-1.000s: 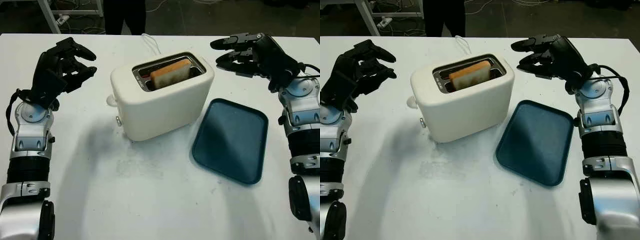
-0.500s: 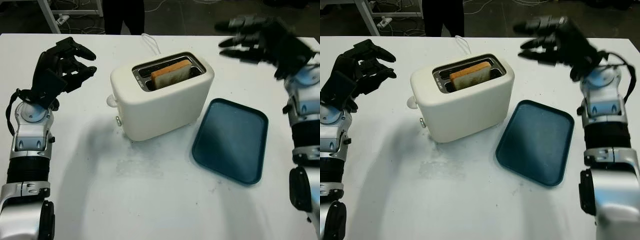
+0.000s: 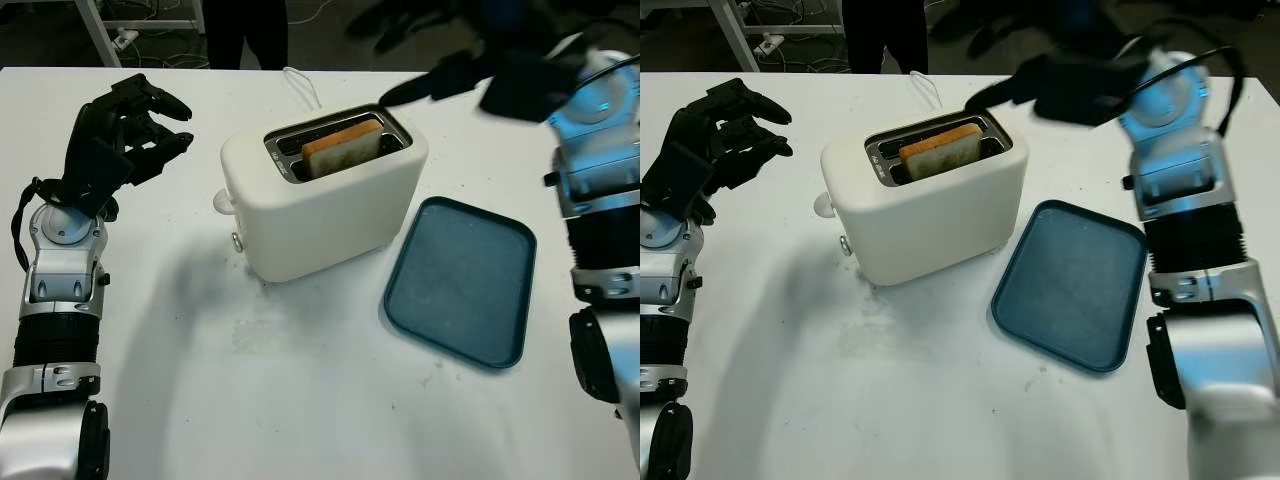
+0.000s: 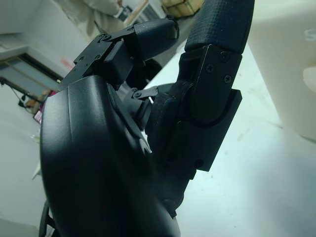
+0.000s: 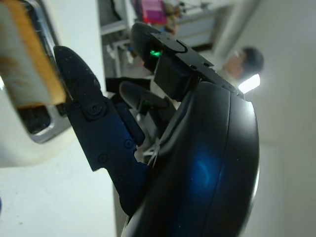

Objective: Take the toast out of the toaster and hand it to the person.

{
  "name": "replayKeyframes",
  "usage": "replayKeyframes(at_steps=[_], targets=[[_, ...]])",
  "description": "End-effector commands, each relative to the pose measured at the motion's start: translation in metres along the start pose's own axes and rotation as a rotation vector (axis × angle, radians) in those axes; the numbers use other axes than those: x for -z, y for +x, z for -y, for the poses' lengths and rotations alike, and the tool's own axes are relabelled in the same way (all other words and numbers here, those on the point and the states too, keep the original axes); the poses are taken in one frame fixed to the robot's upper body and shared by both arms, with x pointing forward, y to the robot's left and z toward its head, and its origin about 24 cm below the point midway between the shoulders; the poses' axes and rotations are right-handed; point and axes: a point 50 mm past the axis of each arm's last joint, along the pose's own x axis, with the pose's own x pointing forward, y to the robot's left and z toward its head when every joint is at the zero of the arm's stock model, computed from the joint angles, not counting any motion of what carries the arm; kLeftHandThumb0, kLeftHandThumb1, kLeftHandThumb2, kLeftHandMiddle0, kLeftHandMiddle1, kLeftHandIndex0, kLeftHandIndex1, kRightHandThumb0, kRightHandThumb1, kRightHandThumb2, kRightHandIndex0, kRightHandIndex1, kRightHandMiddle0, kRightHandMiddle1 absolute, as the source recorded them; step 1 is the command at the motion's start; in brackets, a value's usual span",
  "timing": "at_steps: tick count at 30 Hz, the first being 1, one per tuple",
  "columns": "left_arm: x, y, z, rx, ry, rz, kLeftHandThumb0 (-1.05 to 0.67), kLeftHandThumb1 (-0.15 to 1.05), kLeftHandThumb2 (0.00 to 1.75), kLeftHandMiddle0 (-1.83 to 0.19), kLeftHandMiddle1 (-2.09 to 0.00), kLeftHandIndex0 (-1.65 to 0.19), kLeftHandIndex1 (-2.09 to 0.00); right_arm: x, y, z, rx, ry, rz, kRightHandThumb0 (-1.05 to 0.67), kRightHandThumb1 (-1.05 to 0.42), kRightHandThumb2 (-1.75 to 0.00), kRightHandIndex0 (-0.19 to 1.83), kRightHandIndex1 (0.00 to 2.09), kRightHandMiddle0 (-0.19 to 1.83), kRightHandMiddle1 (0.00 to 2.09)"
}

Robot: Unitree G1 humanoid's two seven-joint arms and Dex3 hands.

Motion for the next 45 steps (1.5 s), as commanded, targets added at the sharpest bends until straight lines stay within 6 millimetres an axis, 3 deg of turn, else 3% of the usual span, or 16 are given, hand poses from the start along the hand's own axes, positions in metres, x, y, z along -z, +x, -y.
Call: replayKeyframes(at_steps=[1, 17, 26, 29, 30, 32, 33, 35, 38, 45], targets=[[0.001, -0.003, -0.002, -0.008, 0.012, -0.002, -1.05, 0.92, 0.18, -0.67, -1.24, -0.55, -1.23, -0.005, 0.003, -0.006, -0.034, -0.052, 0.029, -0.54, -0.55, -0.01, 0.72, 0.71, 0.96, 0.11], [0.002, -0.003, -0.001, -0.006, 0.021, -0.017, -1.05, 0.92, 0.18, -0.67, -1.25, -0.55, -1.25, 0.015, 0.013, -0.041, -0.077, -0.295, 0.002, -0.35, -0.57, 0.00, 0.64, 0.68, 0.92, 0.07], [0.003, -0.004, -0.001, -0.014, 0.012, -0.014, -1.05, 0.92, 0.17, -0.67, -1.26, -0.54, -1.26, 0.018, 0.012, -0.043, -0.109, -0.321, 0.009, -0.33, -0.60, -0.01, 0.71, 0.63, 0.96, 0.07], [0.003, -0.003, -0.001, -0.012, 0.011, -0.008, -1.05, 0.92, 0.18, -0.67, -1.26, -0.54, -1.26, 0.018, 0.012, -0.042, -0.120, -0.297, 0.014, -0.33, -0.61, -0.01, 0.85, 0.72, 1.07, 0.13], [0.003, -0.003, -0.001, -0.012, 0.013, -0.006, -1.05, 0.92, 0.18, -0.67, -1.25, -0.54, -1.26, 0.018, 0.013, -0.042, -0.125, -0.286, 0.011, -0.34, -0.62, -0.01, 0.91, 0.86, 1.13, 0.19], [0.002, -0.003, 0.000, -0.013, 0.017, -0.007, -1.05, 0.92, 0.18, -0.67, -1.25, -0.54, -1.25, 0.018, 0.012, -0.041, -0.137, -0.269, -0.001, -0.37, -0.66, 0.00, 1.00, 1.20, 1.05, 0.74], [0.002, -0.003, 0.000, -0.014, 0.018, -0.008, -1.05, 0.92, 0.18, -0.67, -1.25, -0.55, -1.25, 0.018, 0.012, -0.041, -0.141, -0.267, -0.006, -0.41, -0.68, -0.01, 1.04, 1.39, 0.97, 1.12], [0.002, -0.002, 0.000, -0.010, 0.015, -0.011, -1.05, 0.92, 0.18, -0.68, -1.25, -0.55, -1.25, 0.018, 0.011, -0.041, -0.142, -0.289, -0.005, -0.48, -0.73, -0.01, 1.09, 1.65, 0.88, 1.59], [0.002, -0.002, -0.001, -0.008, 0.017, -0.014, -1.05, 0.92, 0.18, -0.67, -1.25, -0.55, -1.25, 0.017, 0.009, -0.042, -0.116, -0.333, 0.019, -0.54, -0.82, -0.04, 1.11, 1.74, 0.89, 1.73], [0.002, -0.002, -0.001, -0.007, 0.019, -0.008, -1.05, 0.92, 0.19, -0.67, -1.25, -0.54, -1.25, 0.020, 0.008, -0.044, -0.069, -0.365, 0.051, -0.50, -0.92, -0.27, 1.17, 1.75, 0.93, 1.75]])
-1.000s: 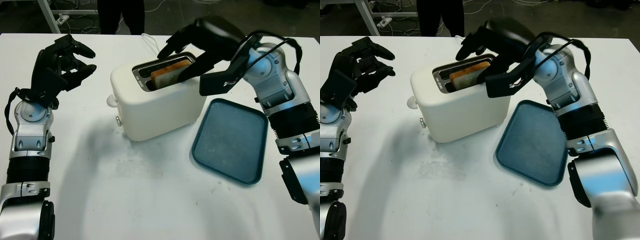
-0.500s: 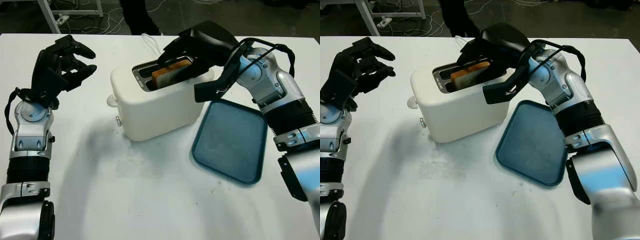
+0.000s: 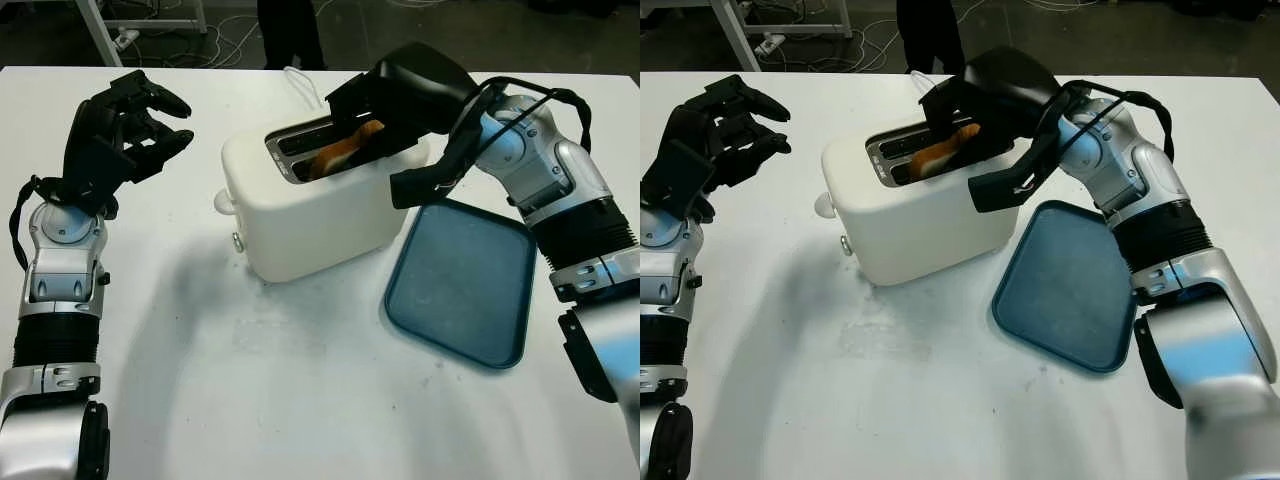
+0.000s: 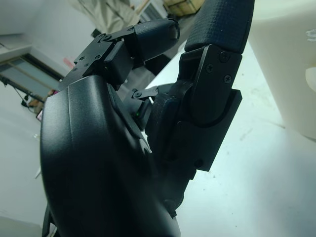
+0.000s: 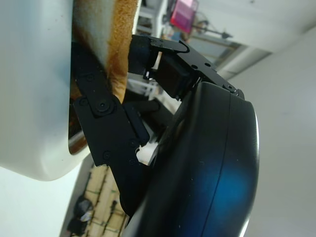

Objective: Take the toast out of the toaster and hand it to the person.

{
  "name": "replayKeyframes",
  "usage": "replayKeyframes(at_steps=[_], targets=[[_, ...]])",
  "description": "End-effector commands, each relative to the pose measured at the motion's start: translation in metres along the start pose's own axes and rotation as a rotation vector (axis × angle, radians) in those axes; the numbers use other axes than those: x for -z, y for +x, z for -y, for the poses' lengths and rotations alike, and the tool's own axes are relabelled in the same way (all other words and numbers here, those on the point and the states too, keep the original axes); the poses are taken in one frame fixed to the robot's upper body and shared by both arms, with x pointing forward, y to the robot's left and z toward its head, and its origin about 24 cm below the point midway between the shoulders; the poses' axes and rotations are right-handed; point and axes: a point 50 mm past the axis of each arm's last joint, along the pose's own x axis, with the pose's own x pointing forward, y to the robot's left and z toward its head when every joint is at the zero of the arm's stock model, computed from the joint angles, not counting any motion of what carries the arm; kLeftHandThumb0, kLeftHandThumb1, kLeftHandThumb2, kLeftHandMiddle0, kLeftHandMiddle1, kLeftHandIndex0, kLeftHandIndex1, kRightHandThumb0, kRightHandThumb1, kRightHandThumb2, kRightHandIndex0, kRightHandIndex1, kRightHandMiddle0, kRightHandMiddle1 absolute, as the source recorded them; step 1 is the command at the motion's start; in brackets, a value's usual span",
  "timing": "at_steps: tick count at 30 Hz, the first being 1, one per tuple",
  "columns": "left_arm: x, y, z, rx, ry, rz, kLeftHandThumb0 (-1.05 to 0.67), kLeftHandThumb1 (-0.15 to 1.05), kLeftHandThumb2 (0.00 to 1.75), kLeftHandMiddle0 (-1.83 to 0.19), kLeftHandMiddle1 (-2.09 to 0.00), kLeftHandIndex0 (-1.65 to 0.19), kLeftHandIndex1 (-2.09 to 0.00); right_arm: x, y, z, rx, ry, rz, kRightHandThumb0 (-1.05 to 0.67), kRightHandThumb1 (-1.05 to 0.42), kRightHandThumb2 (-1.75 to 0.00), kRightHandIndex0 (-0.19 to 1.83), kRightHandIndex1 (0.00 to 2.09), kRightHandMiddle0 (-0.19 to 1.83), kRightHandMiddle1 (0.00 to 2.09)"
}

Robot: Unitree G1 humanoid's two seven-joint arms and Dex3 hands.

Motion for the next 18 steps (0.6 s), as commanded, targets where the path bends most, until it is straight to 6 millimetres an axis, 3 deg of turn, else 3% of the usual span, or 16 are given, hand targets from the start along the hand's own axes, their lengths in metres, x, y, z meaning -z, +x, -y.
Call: replayKeyframes(at_steps=[1, 8, 14, 18], targets=[[0.001, -0.002, -0.001, -0.003, 0.002, -0.002, -1.05, 0.92, 0.18, -0.67, -1.25, -0.54, -1.25, 0.002, -0.002, -0.004, -0.006, -0.013, 0.000, -0.50, -0.92, -0.29, 1.17, 1.75, 0.92, 1.75], [0.002, -0.002, -0.001, -0.003, 0.000, -0.008, -1.05, 0.92, 0.17, -0.67, -1.25, -0.55, -1.24, 0.012, -0.002, 0.012, 0.097, 0.052, -0.056, -0.43, -0.92, -0.28, 1.14, 1.75, 0.84, 1.74], [0.002, -0.003, -0.001, -0.010, 0.007, -0.014, -1.05, 0.92, 0.18, -0.68, -1.25, -0.55, -1.25, 0.030, -0.007, 0.049, 0.243, 0.218, -0.114, -0.38, -0.92, -0.30, 1.06, 1.75, 0.80, 1.75], [0.003, -0.004, -0.002, -0.010, 0.001, -0.011, -1.05, 0.92, 0.18, -0.68, -1.26, -0.55, -1.25, 0.046, -0.021, 0.082, 0.386, 0.279, -0.160, -0.48, -0.92, -0.34, 1.06, 1.75, 0.80, 1.75]])
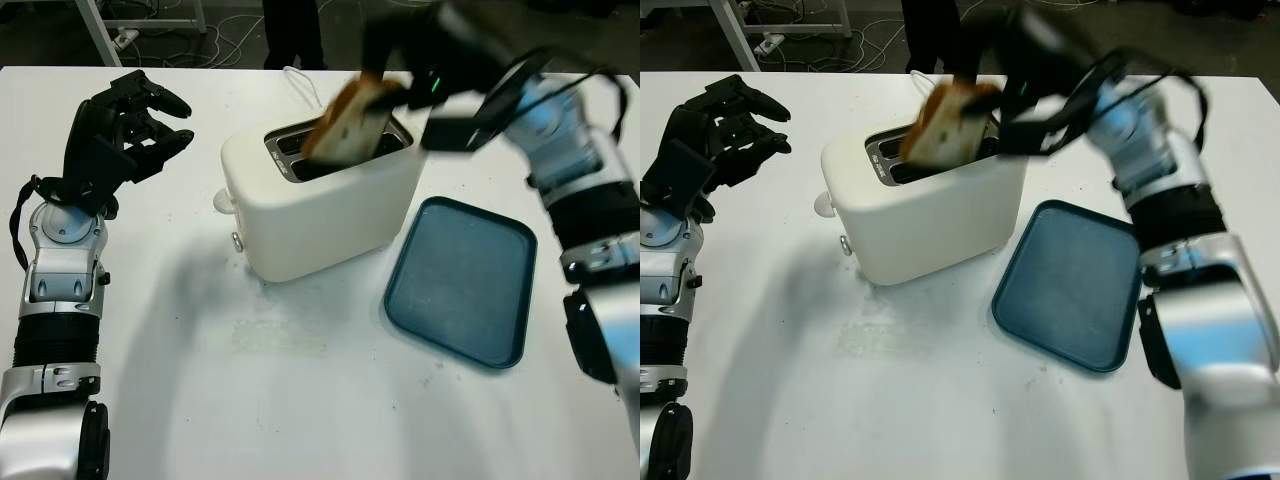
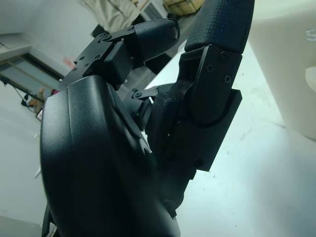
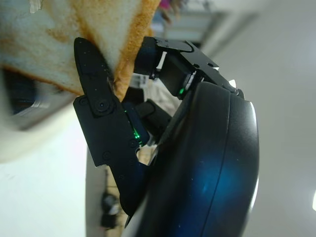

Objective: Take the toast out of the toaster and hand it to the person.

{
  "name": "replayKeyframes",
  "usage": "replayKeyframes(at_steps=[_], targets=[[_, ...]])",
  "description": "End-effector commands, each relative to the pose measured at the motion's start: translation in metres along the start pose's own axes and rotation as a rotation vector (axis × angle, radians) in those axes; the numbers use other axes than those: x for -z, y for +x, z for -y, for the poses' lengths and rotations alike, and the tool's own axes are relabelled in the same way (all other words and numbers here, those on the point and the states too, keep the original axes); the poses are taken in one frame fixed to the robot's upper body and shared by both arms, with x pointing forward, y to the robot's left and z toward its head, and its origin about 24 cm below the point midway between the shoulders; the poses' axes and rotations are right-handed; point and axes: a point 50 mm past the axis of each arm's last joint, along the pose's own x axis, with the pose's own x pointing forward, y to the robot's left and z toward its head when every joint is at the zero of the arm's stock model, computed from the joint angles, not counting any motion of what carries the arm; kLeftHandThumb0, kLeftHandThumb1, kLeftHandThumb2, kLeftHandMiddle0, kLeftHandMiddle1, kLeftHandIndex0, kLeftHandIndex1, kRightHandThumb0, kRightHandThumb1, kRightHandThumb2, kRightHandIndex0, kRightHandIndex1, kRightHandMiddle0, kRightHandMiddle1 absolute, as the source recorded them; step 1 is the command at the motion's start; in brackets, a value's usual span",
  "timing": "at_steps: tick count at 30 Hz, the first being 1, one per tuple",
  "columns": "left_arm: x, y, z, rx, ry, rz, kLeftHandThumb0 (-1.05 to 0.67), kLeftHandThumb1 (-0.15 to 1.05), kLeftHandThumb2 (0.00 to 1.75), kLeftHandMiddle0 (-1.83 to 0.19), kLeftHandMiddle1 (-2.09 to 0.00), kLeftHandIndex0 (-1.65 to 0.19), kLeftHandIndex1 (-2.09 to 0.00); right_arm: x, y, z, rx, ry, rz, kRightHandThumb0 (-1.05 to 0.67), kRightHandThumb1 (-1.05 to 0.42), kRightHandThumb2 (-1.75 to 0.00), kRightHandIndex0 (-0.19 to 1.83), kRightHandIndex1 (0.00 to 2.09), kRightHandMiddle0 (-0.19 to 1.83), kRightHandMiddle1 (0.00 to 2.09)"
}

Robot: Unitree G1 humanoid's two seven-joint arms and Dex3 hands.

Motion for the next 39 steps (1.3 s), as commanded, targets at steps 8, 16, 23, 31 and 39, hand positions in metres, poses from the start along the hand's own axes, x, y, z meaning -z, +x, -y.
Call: replayKeyframes(at_steps=[8, 16, 23, 31, 39], targets=[[0.004, -0.004, -0.001, -0.009, -0.005, -0.013, -1.05, 0.92, 0.18, -0.68, -1.25, -0.55, -1.25, 0.032, -0.015, 0.057, 0.279, 0.114, -0.176, -0.56, -0.92, -0.28, 1.11, 1.75, 0.86, 1.72], [0.004, -0.004, 0.000, -0.010, -0.014, -0.016, -1.05, 0.92, 0.17, -0.69, -1.25, -0.55, -1.26, 0.081, -0.040, 0.025, 0.340, 0.202, -0.463, -0.43, -0.92, -0.30, 1.01, 1.75, 0.76, 1.75], [0.004, -0.005, 0.000, -0.006, -0.005, -0.028, -1.05, 0.92, 0.17, -0.67, -1.26, -0.55, -1.26, 0.105, -0.058, -0.034, 0.360, 0.461, -0.696, -0.24, -0.92, -0.38, 0.81, 1.75, 0.48, 1.75], [0.005, -0.004, 0.000, 0.002, -0.007, -0.029, -1.05, 0.92, 0.17, -0.67, -1.26, -0.54, -1.26, 0.113, -0.075, -0.080, 0.333, 0.720, -0.823, -0.09, -0.92, -0.52, 0.51, 1.75, 0.24, 1.75], [0.006, -0.004, 0.000, 0.003, -0.005, -0.032, -1.05, 0.92, 0.16, -0.67, -1.26, -0.55, -1.26, 0.116, -0.086, -0.094, 0.369, 0.858, -0.853, -0.15, -0.92, -0.52, 0.66, 1.75, 0.32, 1.75]])
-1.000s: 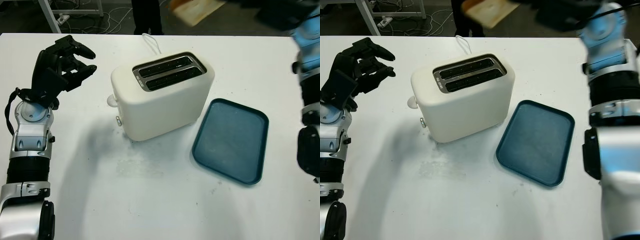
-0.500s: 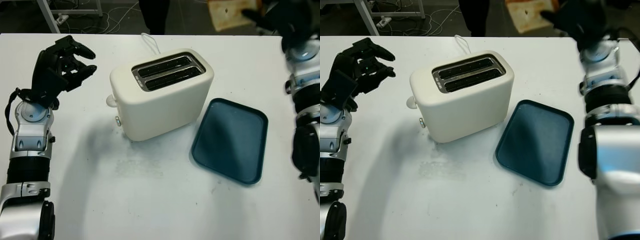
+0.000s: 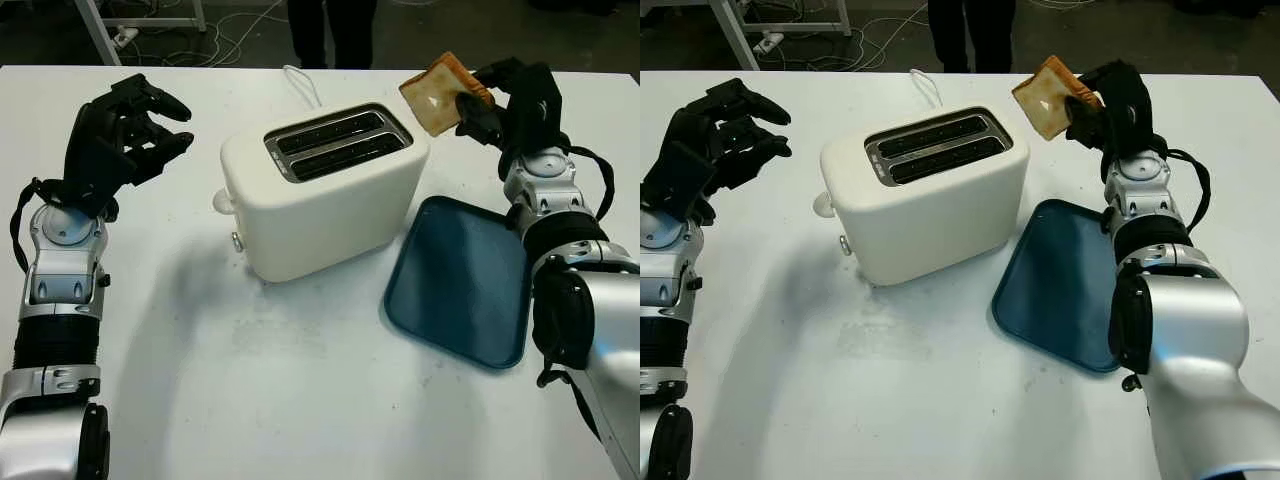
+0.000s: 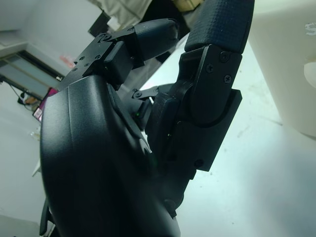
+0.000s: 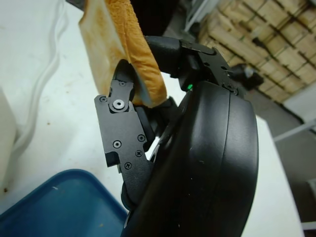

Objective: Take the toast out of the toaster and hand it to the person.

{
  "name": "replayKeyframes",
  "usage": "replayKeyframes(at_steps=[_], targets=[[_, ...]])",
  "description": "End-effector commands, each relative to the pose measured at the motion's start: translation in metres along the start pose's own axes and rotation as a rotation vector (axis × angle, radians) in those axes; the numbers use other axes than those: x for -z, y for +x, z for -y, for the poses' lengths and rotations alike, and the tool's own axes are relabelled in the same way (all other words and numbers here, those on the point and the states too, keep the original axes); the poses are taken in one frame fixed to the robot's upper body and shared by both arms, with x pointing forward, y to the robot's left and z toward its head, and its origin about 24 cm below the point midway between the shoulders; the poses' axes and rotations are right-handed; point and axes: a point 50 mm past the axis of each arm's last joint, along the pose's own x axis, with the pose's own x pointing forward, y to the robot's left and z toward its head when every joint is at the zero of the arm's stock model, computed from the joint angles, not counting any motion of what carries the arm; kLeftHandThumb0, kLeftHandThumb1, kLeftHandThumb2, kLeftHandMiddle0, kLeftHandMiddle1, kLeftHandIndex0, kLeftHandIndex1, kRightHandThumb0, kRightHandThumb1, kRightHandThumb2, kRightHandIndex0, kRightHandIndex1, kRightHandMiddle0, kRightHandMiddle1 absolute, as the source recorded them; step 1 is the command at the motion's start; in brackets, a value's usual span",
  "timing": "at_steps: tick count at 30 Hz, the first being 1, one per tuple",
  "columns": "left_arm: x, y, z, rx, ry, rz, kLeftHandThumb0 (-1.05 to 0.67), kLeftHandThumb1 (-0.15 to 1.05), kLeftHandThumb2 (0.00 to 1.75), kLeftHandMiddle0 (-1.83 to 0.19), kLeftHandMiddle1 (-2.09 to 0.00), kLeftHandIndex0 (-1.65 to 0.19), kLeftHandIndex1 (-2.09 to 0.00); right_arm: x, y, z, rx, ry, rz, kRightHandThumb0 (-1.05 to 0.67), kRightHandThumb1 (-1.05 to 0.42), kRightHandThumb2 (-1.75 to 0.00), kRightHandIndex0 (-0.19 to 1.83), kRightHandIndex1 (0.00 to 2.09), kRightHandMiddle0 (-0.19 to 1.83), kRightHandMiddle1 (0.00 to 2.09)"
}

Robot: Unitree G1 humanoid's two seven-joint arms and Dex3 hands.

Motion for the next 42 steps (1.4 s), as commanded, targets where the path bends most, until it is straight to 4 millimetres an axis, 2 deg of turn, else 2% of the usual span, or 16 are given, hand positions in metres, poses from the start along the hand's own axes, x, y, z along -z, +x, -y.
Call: replayKeyframes(at_steps=[1, 11, 18, 34, 42], targets=[[0.0036, -0.0024, -0.0006, 0.002, 0.001, -0.011, -1.05, 0.92, 0.16, -0.67, -1.26, -0.54, -1.26, 0.0109, -0.0024, -0.0022, 0.001, 0.043, -0.038, -0.15, -0.92, -0.52, 0.67, 1.75, 0.32, 1.75], [0.0035, -0.0005, 0.0001, 0.007, -0.013, -0.009, -1.05, 0.92, 0.15, -0.68, -1.25, -0.56, -1.24, 0.0099, -0.0027, -0.0008, -0.018, 0.087, -0.018, -0.14, -0.92, -0.53, 0.67, 1.75, 0.35, 1.75], [0.0030, -0.0001, 0.0007, 0.006, -0.013, -0.003, -1.05, 0.92, 0.15, -0.69, -1.24, -0.56, -1.23, 0.0065, -0.0026, -0.0025, -0.049, 0.121, 0.012, -0.16, -0.92, -0.53, 0.75, 1.75, 0.41, 1.75], [0.0025, -0.0019, 0.0001, 0.002, -0.006, -0.012, -1.05, 0.92, 0.17, -0.67, -1.26, -0.55, -1.26, 0.0047, -0.0024, -0.0064, -0.043, 0.141, 0.032, -0.13, -0.92, -0.51, 0.70, 1.75, 0.32, 1.75], [0.0031, -0.0027, -0.0004, 0.002, -0.007, -0.010, -1.05, 0.92, 0.16, -0.67, -1.26, -0.54, -1.27, 0.0049, -0.0029, -0.0069, -0.056, 0.140, 0.042, -0.14, -0.92, -0.50, 0.74, 1.75, 0.40, 1.75]])
